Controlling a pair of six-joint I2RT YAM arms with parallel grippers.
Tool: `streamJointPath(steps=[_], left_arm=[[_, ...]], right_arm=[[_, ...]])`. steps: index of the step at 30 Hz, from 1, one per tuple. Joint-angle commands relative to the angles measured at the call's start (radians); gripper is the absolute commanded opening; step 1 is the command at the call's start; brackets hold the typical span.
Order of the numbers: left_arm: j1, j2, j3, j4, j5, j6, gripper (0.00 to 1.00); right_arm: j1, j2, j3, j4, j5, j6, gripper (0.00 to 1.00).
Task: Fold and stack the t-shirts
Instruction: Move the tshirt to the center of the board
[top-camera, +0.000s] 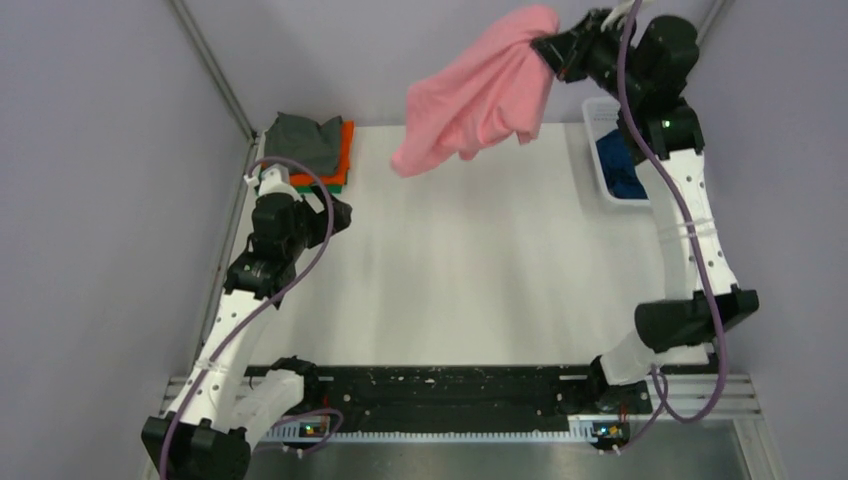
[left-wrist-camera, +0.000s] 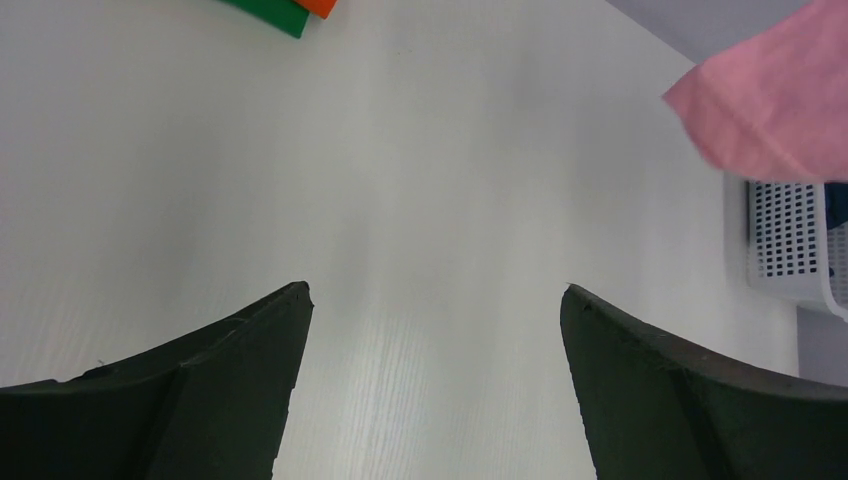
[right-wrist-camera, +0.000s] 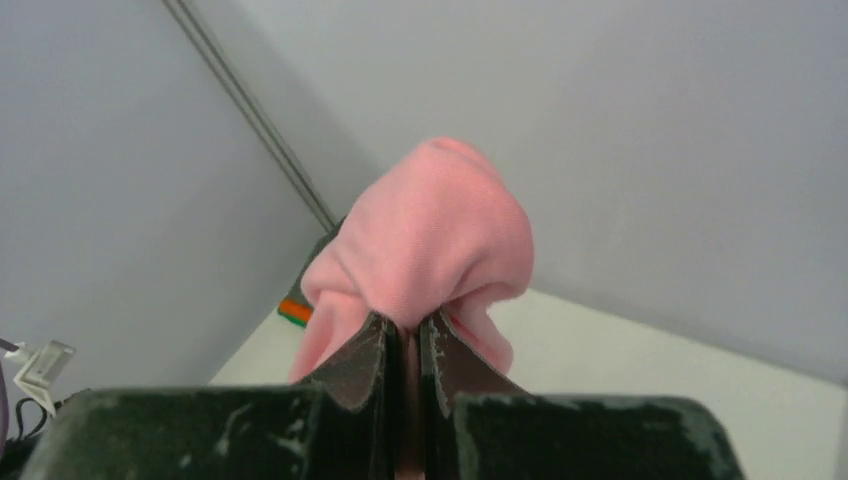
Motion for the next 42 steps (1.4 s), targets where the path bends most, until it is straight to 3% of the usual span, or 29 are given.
streamJointPath(steps=[1,3,4,5,7,8,9,14,17,21,27,31,36,38,40,41,42], left_arm=[[0.0,-0.04,-0.003,-0.042,-0.043,0.019,0.99],[0.001,-0.046,-0.005,-0.076,-0.04,0.017,0.99],[0.001,-0.048,-0.008,-0.093,-0.033,0.017,0.99],[0.001,-0.05,-0.015,-0.108,-0.02,0.019,0.99],[0.001,-0.048,-0.039,-0.121,0.002,0.021,0.99],[0.001,-0.035,-0.051,-0.126,0.017,0.021,0.99],[0.0,-0.019,-0.064,-0.132,0.039,0.021,0.99],[-0.003,0.121,-0.104,-0.12,0.273,0.02,0.99],[-0.028,0.221,-0.12,-0.075,0.383,0.013,0.99],[-0.121,0.322,-0.122,-0.055,0.359,0.013,0.97],[-0.23,0.451,-0.113,-0.058,0.337,0.031,0.85],[-0.274,0.537,-0.115,-0.065,0.313,0.043,0.8],[-0.389,0.695,-0.027,-0.084,0.243,0.049,0.75],[-0.422,0.756,0.016,-0.087,0.222,0.047,0.66],[-0.444,0.806,0.052,-0.08,0.21,0.04,0.48],[-0.45,0.828,0.07,-0.085,0.206,0.037,0.31],[-0.454,0.848,0.088,-0.1,0.191,0.03,0.07]], right_arm=[[-0.003,-0.224,-0.425,0.063,-0.017,0.113,0.0],[-0.003,-0.318,-0.684,0.105,0.079,0.145,0.02],[-0.002,-0.353,-0.79,0.109,0.118,0.145,0.1],[-0.003,-0.388,-0.924,0.106,0.15,0.128,0.27],[-0.003,-0.42,-1.076,0.077,0.251,0.095,0.77],[-0.003,-0.429,-1.117,0.043,0.338,0.075,0.95],[-0.002,-0.439,-1.147,0.006,0.389,0.049,0.98],[-0.003,-0.562,-1.295,-0.053,0.605,0.062,0.99],[-0.003,-0.628,-1.354,-0.062,0.658,0.075,0.99],[-0.003,-0.663,-1.396,-0.082,0.698,0.076,0.99],[-0.002,-0.623,-1.384,-0.124,0.535,0.04,0.98],[-0.006,-0.624,-1.409,-0.185,0.682,0.106,0.99],[-0.023,-0.608,-1.384,-0.176,0.687,0.137,0.99],[-0.024,-0.598,-1.364,-0.127,0.648,0.102,0.99],[-0.024,-0.566,-1.332,-0.05,0.567,0.05,0.99],[-0.024,-0.544,-1.308,-0.024,0.53,0.03,0.99],[-0.023,-0.514,-1.279,-0.005,0.507,0.016,0.98]])
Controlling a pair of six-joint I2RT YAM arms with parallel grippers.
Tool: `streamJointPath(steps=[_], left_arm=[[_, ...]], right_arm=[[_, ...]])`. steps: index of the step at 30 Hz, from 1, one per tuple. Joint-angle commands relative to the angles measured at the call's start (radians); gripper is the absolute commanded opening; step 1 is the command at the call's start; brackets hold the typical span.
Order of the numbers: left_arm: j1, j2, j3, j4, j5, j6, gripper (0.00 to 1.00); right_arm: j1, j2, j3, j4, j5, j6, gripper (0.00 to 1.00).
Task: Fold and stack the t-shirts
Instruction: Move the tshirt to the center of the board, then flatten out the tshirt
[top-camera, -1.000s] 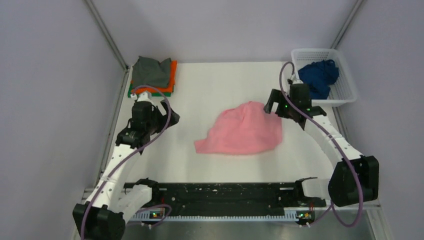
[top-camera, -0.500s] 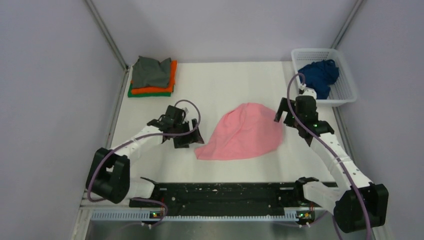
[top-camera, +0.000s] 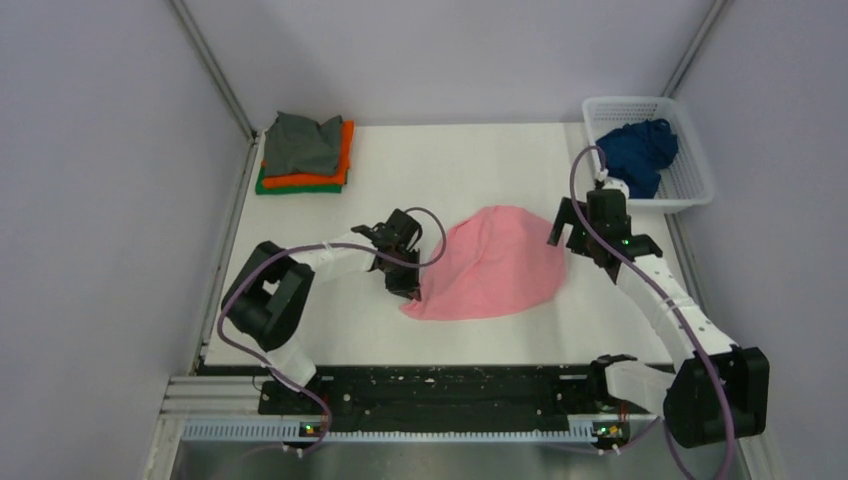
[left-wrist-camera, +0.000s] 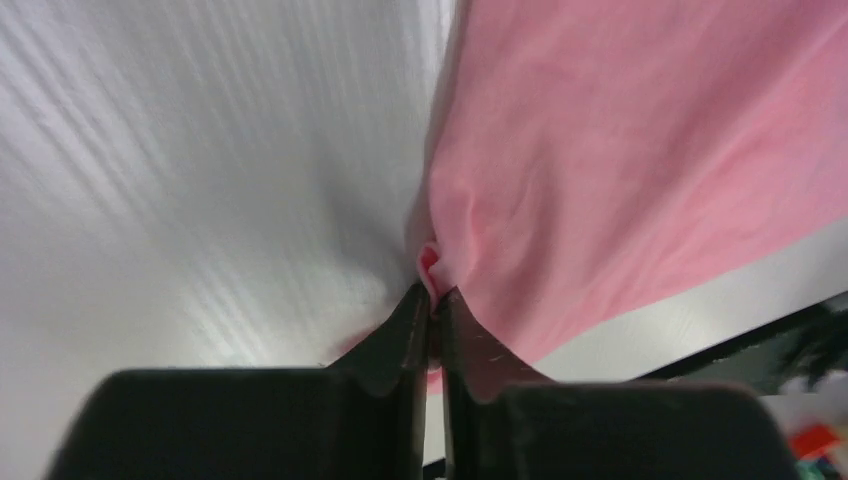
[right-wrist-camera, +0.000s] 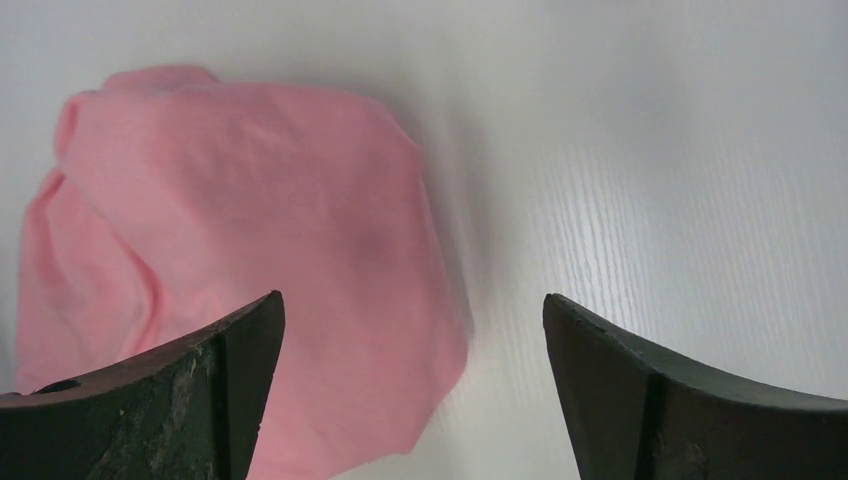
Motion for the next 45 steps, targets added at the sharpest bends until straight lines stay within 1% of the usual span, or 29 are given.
streamJointPath(steps=[1,3,6,8,10,12,15,18,23,26,29,32,36,37,40,42,44,45], left_arm=[[-0.032,0.115,0.048,-0.023,-0.104,-0.003,0.0],[-0.033,0.095,0.051,-0.062,-0.165,-0.011,0.0],[-0.032,0.005,0.03,-0.119,-0.277,-0.029,0.0],[-0.03,-0.055,0.02,-0.178,-0.353,-0.054,0.0],[-0.027,-0.099,0.01,-0.237,-0.414,-0.08,0.0],[-0.02,-0.125,-0.002,-0.298,-0.502,-0.114,0.0],[-0.002,-0.148,-0.019,-0.409,-0.63,-0.187,0.0],[0.032,-0.195,-0.048,-0.432,-0.642,-0.209,0.0],[0.06,-0.26,-0.062,-0.38,-0.588,-0.198,0.0],[0.061,-0.261,-0.049,-0.371,-0.579,-0.198,0.0],[0.061,-0.248,-0.037,-0.365,-0.569,-0.185,0.0],[0.06,-0.233,-0.023,-0.362,-0.556,-0.174,0.0],[0.061,-0.238,-0.011,-0.357,-0.548,-0.172,0.0],[0.06,-0.243,-0.01,-0.356,-0.55,-0.175,0.0],[0.061,-0.271,-0.006,-0.347,-0.555,-0.184,0.0],[0.061,-0.297,0.002,-0.341,-0.556,-0.193,0.0],[0.062,-0.332,0.028,-0.33,-0.563,-0.197,0.0],[0.062,-0.353,0.052,-0.322,-0.569,-0.192,0.0]], right_arm=[[-0.004,0.105,0.147,0.159,-0.132,-0.087,0.98],[-0.004,0.185,0.23,0.179,-0.182,-0.123,0.97],[-0.002,0.338,0.363,0.188,-0.27,-0.163,0.94],[0.005,0.453,0.485,0.169,-0.347,-0.175,0.91],[0.034,0.571,0.593,0.101,-0.354,-0.182,0.86],[0.068,0.66,0.666,0.034,-0.327,-0.192,0.84],[0.101,0.718,0.648,0.032,-0.275,-0.171,0.83],[0.112,0.726,0.582,0.062,-0.28,-0.144,0.82],[0.111,0.694,0.44,0.091,-0.273,-0.106,0.76],[0.112,0.646,0.343,0.121,-0.274,-0.061,0.7],[0.112,0.622,0.263,0.17,-0.343,0.0,0.6],[0.117,0.619,0.21,0.222,-0.395,0.053,0.56],[0.143,0.62,0.192,0.251,-0.482,0.082,0.36],[0.152,0.613,0.187,0.248,-0.488,0.084,0.28],[0.16,0.571,0.165,0.261,-0.518,0.108,0.0],[0.16,0.518,0.16,0.279,-0.525,0.121,0.0],[0.16,0.451,0.186,0.286,-0.483,0.114,0.0],[0.159,0.416,0.209,0.277,-0.436,0.104,0.0]])
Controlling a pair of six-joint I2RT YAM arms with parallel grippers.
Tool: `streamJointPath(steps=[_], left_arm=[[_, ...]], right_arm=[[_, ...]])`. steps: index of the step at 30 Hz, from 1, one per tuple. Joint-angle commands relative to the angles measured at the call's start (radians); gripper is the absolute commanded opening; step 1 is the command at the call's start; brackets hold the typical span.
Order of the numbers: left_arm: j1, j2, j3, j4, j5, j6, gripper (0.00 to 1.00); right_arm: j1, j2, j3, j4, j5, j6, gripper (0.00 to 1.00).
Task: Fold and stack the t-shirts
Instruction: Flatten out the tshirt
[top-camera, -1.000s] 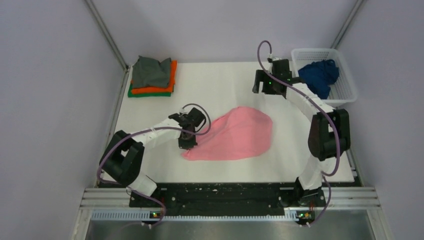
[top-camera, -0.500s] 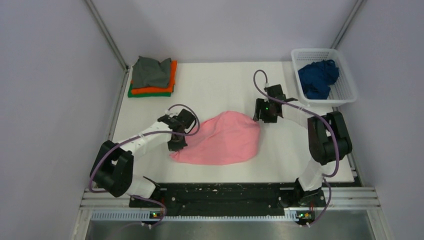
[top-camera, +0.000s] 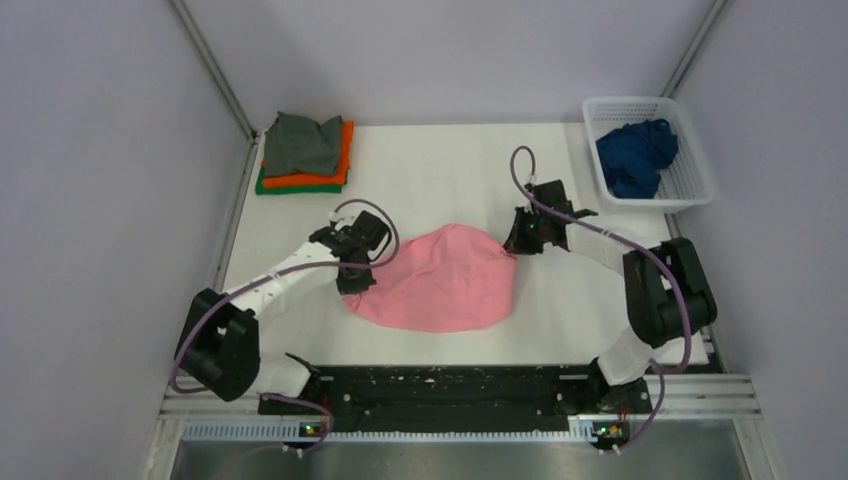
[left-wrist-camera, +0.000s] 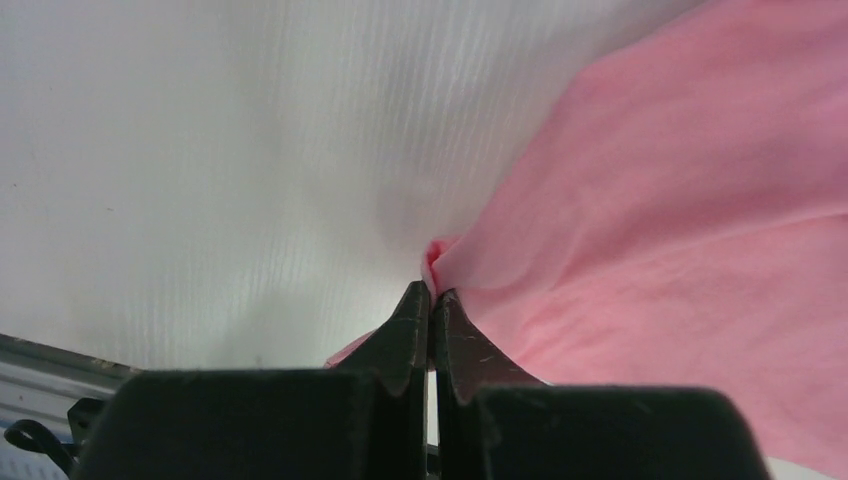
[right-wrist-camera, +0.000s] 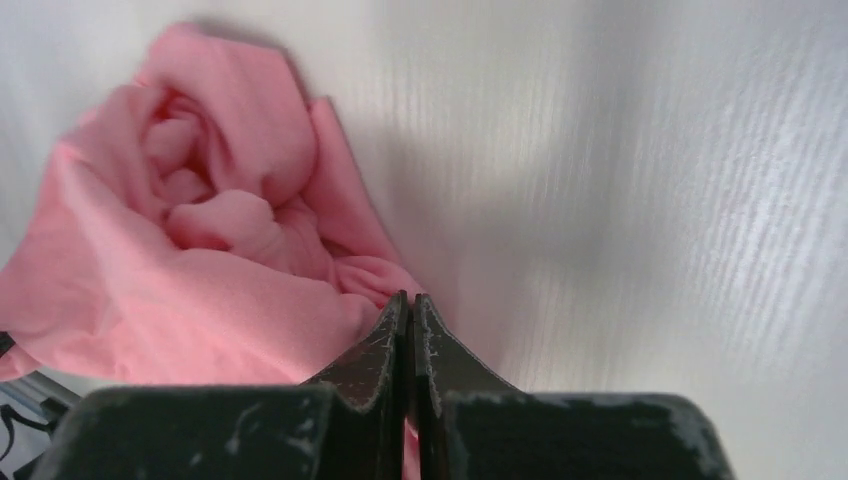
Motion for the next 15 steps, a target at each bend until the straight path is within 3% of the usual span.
streamJointPath(steps=[1,5,10,15], left_arm=[[0.005,-0.119,0.122,0.056,-0.022,0.003,0.0],[0.005,-0.234,0.254,0.158,-0.04,0.106,0.0],[0.005,-0.365,0.404,0.416,-0.016,0.304,0.0],[0.004,-0.339,0.665,0.495,-0.042,0.446,0.0]], right_arm=[[0.007,-0.211,0.085,0.05,0.078,-0.002,0.0],[0.008,-0.358,0.182,0.072,0.226,-0.058,0.0],[0.008,-0.46,0.356,0.054,0.419,-0.184,0.0],[0.006,-0.484,0.585,0.038,0.485,-0.285,0.0]])
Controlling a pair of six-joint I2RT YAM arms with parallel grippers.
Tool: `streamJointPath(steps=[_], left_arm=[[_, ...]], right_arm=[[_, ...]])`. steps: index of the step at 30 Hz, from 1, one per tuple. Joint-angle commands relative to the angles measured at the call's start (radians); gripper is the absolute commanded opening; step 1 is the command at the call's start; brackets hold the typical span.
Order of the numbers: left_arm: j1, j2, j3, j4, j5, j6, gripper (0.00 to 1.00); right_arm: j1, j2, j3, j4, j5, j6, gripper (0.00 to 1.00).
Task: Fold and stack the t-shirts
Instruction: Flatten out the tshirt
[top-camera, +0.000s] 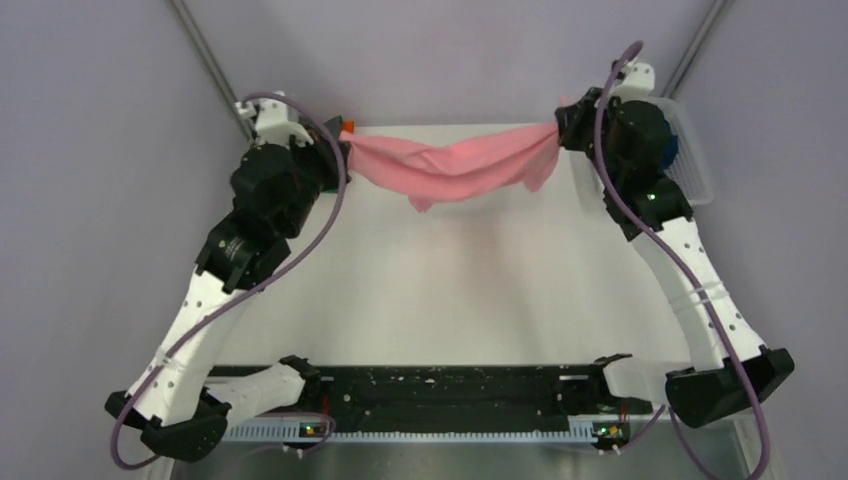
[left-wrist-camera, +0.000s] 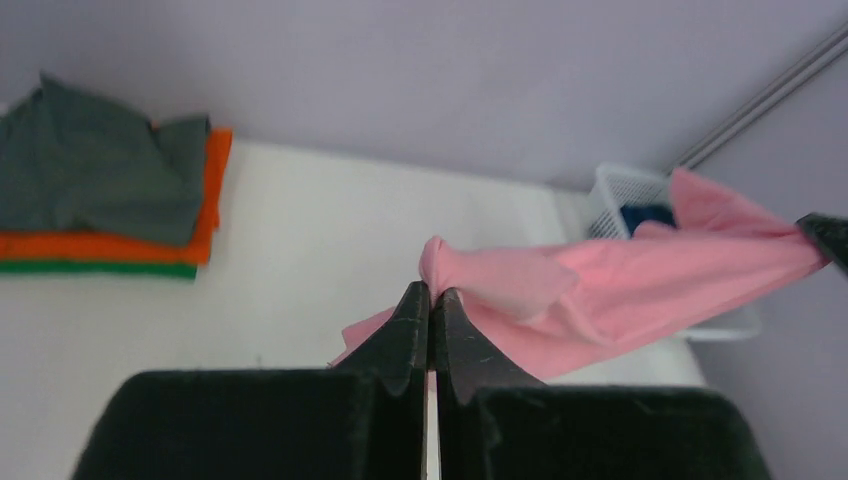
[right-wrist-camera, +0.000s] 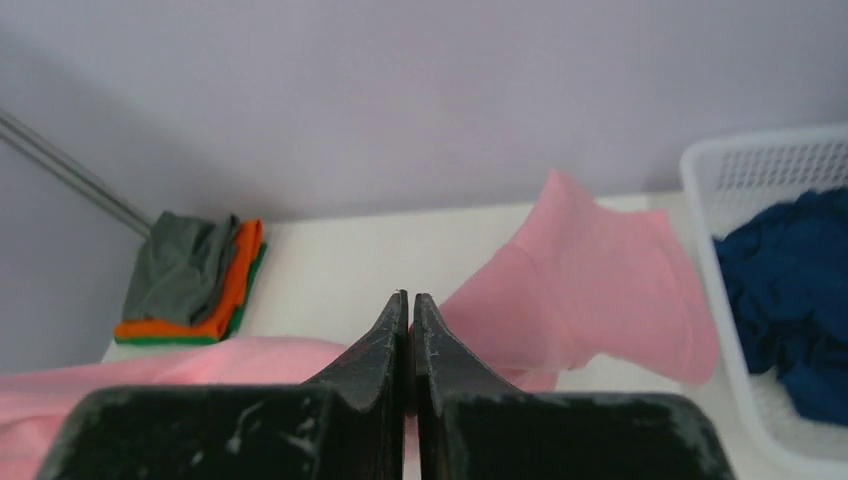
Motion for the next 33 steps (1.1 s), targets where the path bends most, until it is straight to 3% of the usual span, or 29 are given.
streamJointPath(steps=[1,10,14,18,21,24,25,26,28,29,30,31,32,33], left_arm=[[0.004,0.01,0.209,0.183,-0.015,0.179,0.0],[0.003,-0.076,0.276,0.232,0.094,0.234,0.0],[0.004,-0.081,0.214,0.226,-0.038,0.218,0.0],[0.014,0.045,0.177,0.058,-0.187,0.136,0.0],[0.118,0.161,0.109,-0.072,-0.046,0.001,0.0],[0.261,0.286,0.011,-0.149,0.1,-0.096,0.0],[0.295,0.329,-0.012,-0.165,0.112,-0.109,0.0],[0.323,0.369,-0.033,-0.161,0.121,-0.112,0.0],[0.368,0.441,-0.032,-0.17,0.143,-0.114,0.0],[0.381,0.469,-0.022,-0.179,0.153,-0.112,0.07],[0.387,0.49,-0.008,-0.187,0.162,-0.111,0.24],[0.388,0.506,0.004,-0.195,0.173,-0.103,0.54],[0.388,0.516,0.022,-0.214,0.191,-0.095,0.91],[0.388,0.52,0.032,-0.23,0.203,-0.093,0.98]], right_arm=[[0.007,-0.049,0.205,0.026,0.105,-0.125,0.0],[0.007,-0.163,0.311,-0.079,0.007,-0.171,0.0],[0.007,-0.191,0.25,-0.14,0.094,-0.147,0.0],[0.008,-0.14,0.214,-0.256,0.228,-0.1,0.0],[0.004,-0.063,0.132,-0.284,0.262,-0.06,0.0],[-0.023,0.069,0.046,-0.269,0.172,-0.016,0.0],[-0.039,0.148,0.028,-0.259,0.128,-0.005,0.04],[-0.061,0.212,0.018,-0.242,0.088,0.004,0.18],[-0.079,0.321,0.026,-0.22,0.034,-0.01,0.64],[-0.08,0.358,0.037,-0.219,0.041,-0.011,0.75],[-0.08,0.381,0.042,-0.22,0.049,-0.01,0.9],[-0.08,0.385,0.039,-0.216,0.057,-0.004,0.96],[-0.08,0.378,0.021,-0.199,0.053,-0.002,0.99],[-0.08,0.357,-0.003,-0.177,0.048,-0.003,0.99]])
